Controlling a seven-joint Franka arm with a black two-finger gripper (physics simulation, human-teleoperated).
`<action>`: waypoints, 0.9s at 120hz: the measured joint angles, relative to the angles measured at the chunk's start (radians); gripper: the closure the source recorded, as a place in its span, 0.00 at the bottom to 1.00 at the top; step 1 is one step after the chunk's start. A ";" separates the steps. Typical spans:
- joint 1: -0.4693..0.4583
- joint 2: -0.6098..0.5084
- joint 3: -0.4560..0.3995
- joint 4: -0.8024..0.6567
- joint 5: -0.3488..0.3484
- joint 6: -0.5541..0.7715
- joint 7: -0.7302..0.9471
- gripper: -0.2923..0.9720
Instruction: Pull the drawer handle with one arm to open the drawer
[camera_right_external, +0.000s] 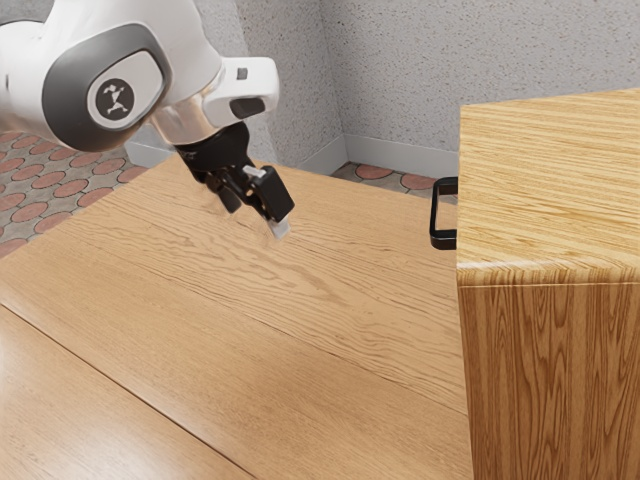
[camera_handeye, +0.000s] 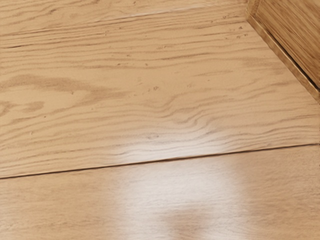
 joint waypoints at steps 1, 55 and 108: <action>0.000 0.000 0.000 0.000 -0.001 0.004 0.000 0.25; 0.000 -0.002 0.014 -0.008 -0.013 0.178 -0.118 0.25; 0.005 0.033 0.023 0.019 -0.055 0.208 -0.235 0.25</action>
